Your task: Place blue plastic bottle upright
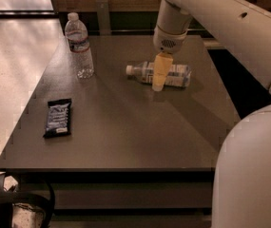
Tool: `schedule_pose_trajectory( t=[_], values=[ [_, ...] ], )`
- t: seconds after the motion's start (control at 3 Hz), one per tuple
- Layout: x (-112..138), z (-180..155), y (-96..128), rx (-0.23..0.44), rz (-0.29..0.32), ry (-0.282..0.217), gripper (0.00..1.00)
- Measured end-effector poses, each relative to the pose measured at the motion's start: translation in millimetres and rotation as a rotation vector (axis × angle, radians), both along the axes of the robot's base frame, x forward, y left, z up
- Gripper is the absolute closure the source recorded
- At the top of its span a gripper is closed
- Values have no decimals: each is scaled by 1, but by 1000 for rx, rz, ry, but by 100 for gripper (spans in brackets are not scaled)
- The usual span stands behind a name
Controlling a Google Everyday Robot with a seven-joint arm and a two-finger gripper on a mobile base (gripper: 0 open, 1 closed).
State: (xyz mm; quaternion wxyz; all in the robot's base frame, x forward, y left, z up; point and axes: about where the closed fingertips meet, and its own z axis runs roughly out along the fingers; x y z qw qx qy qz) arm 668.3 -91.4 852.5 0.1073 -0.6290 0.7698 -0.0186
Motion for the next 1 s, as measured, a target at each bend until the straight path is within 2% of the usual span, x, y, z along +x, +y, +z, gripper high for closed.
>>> schedule_pose_trajectory(
  t=[0.67, 1.0],
  values=[
    [-6, -26, 4, 60, -18, 61, 0],
    [-9, -38, 6, 70, -27, 85, 16]
  ],
)
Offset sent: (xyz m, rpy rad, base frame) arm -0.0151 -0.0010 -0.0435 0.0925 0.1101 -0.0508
